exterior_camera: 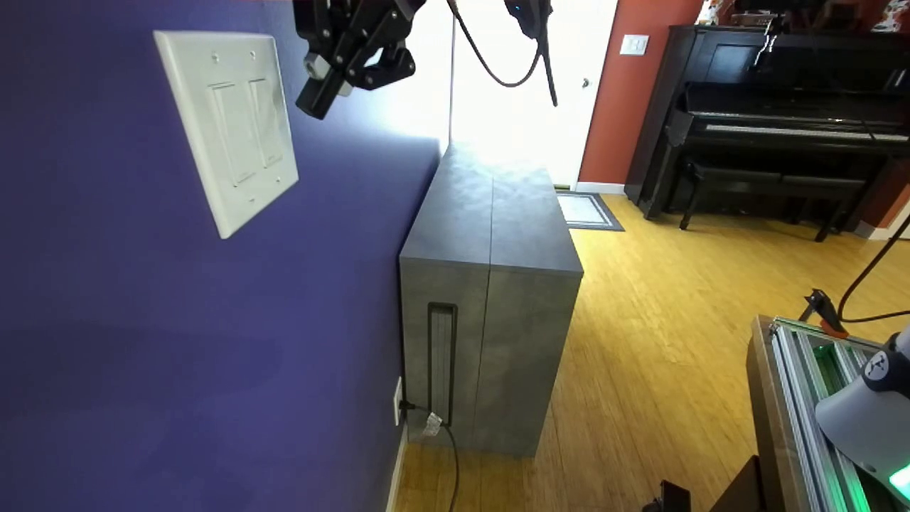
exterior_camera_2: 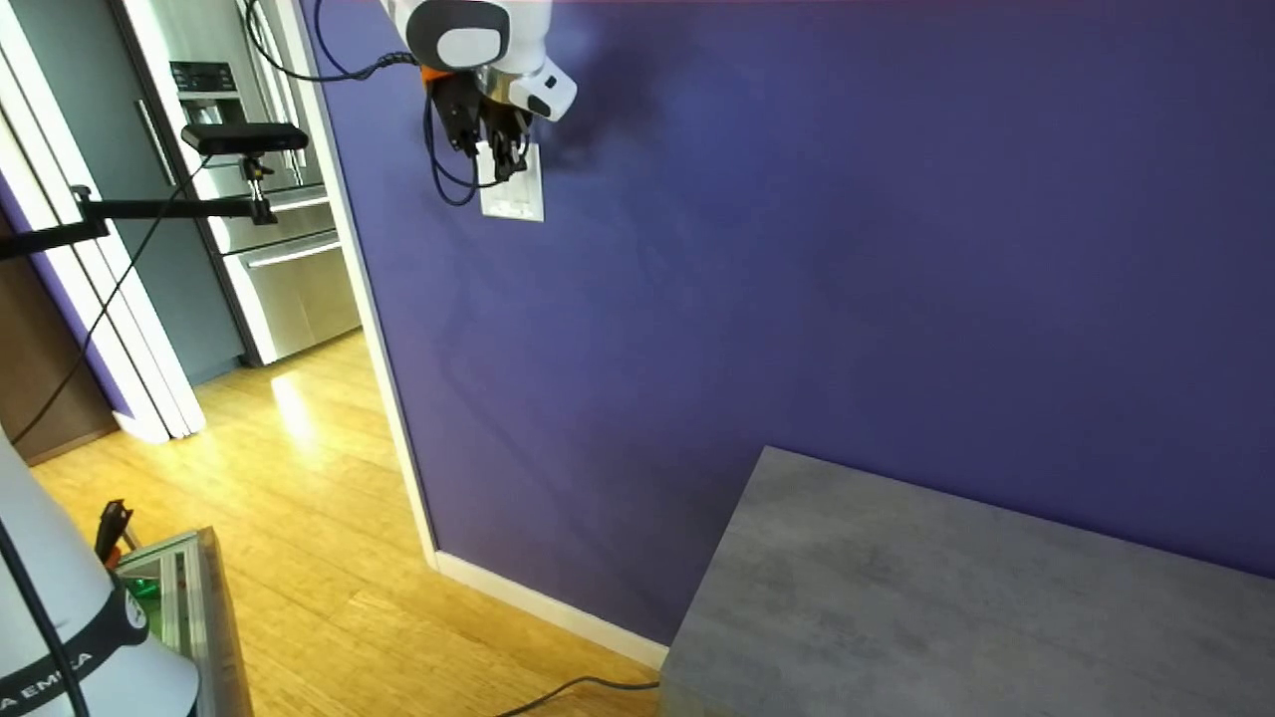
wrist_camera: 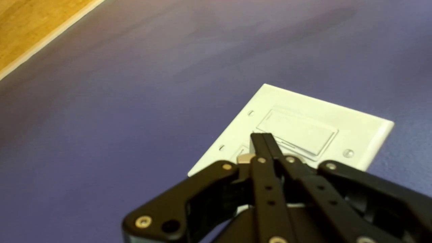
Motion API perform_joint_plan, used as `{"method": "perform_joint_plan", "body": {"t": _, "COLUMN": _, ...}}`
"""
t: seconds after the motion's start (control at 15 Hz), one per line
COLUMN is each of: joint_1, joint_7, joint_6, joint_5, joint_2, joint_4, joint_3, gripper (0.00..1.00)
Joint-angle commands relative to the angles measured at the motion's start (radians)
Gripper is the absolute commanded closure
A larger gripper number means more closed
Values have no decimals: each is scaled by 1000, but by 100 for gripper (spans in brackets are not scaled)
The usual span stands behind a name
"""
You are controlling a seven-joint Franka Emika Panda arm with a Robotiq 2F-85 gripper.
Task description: Press the left and the right switches on the wall and lift the lights dimming switch in the middle of the two lights switches
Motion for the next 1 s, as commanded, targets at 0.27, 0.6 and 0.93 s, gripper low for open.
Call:
{"method": "perform_joint_plan", "body": {"t": 0.27, "joint_1": 12, "joint_7": -7, "joint_6": 92, "joint_5": 71, "joint_2": 48, "joint_4": 42, "joint_3": 17, "gripper": 100}}
{"method": "perform_joint_plan", "body": {"t": 0.6, "joint_1": 20, "joint_7": -7, "joint_6": 146, "joint_5": 93, "joint_2": 62, "joint_4": 43, "joint_3": 28, "gripper": 100}}
{"method": "perform_joint_plan", "body": {"t": 0.93, "joint_1": 18, "joint_7": 64, "joint_6": -17, "joint_5": 4, "joint_2": 31, "joint_4": 31, "joint_3": 19, "gripper": 100}}
